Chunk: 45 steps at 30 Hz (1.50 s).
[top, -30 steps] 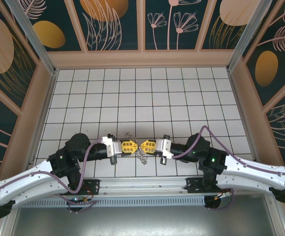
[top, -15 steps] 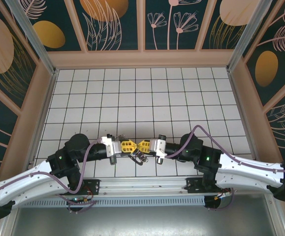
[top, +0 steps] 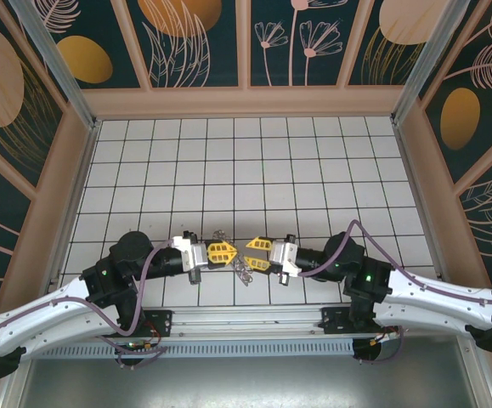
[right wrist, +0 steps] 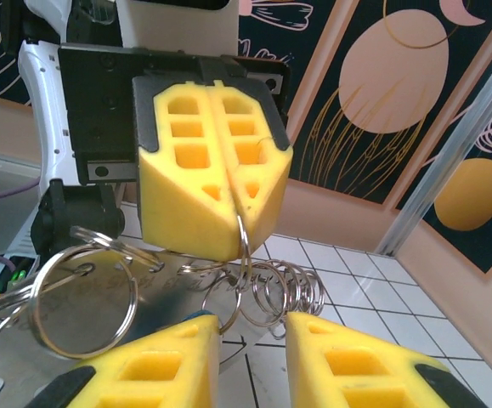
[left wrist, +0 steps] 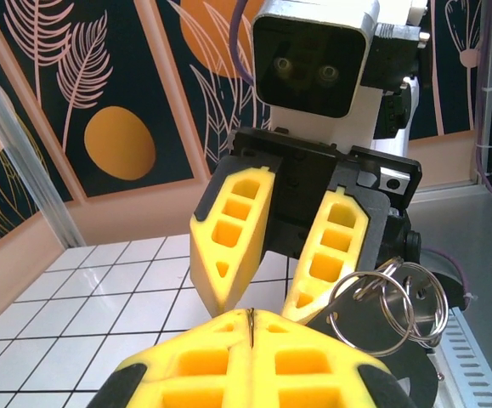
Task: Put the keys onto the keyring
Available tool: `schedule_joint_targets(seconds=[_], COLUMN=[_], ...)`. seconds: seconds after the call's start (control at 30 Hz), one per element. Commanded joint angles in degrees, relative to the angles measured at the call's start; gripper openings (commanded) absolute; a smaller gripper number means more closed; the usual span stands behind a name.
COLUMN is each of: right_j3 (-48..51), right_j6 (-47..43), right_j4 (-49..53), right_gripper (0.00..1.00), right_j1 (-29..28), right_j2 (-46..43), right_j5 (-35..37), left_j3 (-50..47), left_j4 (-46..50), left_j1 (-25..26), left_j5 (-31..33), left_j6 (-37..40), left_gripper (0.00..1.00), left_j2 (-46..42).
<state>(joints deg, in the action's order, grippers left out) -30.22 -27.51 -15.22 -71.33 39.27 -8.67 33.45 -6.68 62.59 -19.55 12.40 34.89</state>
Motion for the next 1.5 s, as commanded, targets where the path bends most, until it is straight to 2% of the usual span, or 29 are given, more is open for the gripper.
schedule_joint_targets(seconds=[0.0, 0.57, 0.63, 0.73, 0.9, 0.93, 1.0, 1.07, 1.2, 1.3, 1.47], right_j3=[0.4, 0.1, 0.1, -0.3, -1.9, -2.6, -4.5, -6.4, -9.1, -10.3, -12.2], right_j6=[1.1, 2.2, 2.3, 2.2, 0.7, 0.2, -0.8, -2.1, -3.8, -4.5, -4.9], right_j4=[-3.7, -6.8, -6.8, -6.3, -2.9, -1.3, 2.5, 5.9, 10.3, 12.2, 13.7], right_gripper=[0.27, 0.19, 0.14, 0.01, 0.0, 0.0, 0.0, 0.0, 0.0, 0.0, 0.0], right_j1=[0.3, 1.5, 1.8, 2.0, 2.0, 2.0, 1.8, 1.2, -0.5, -1.9, -3.8], right_j2=[0.3, 3.9, 4.1, 4.2, 3.6, 3.6, 4.1, 5.0, 6.7, 7.7, 7.9], right_j5=[0.1, -2.8, -2.6, -1.9, 3.1, 4.2, 5.9, 7.7, 10.5, 13.4, 15.2], left_j3=[1.0, 0.8, 0.7, 0.7, 2.2, 2.8, 4.1, 5.6, 8.0, 8.3, 8.4], left_j4=[-3.1, -3.0, -3.1, -3.0, 1.3, 3.3, 7.2, 11.2, 16.2, 16.5, 16.1], left_j1=[0.4, 0.3, 0.3, 0.3, 0.4, 0.4, 0.3, 0.3, 0.3, 0.4, 0.3], left_j5=[-2.3, -3.2, -3.3, -3.2, 0.2, 1.6, 4.2, 6.9, 10.2, 11.4, 11.3], left_j6=[0.5, -0.1, -0.1, -0.1, 0.1, 0.2, 0.7, 1.3, 2.4, 3.0, 3.4], left_gripper=[0.0, 0.0, 0.0, 0.0, 0.0, 0.02, 0.12, 0.14, 0.11, 0.04, 0.0], left_j2=[0.2, 1.1, 1.1, 1.0, 2.2, 2.7, 3.9, 5.6, 9.1, 10.0, 11.4])
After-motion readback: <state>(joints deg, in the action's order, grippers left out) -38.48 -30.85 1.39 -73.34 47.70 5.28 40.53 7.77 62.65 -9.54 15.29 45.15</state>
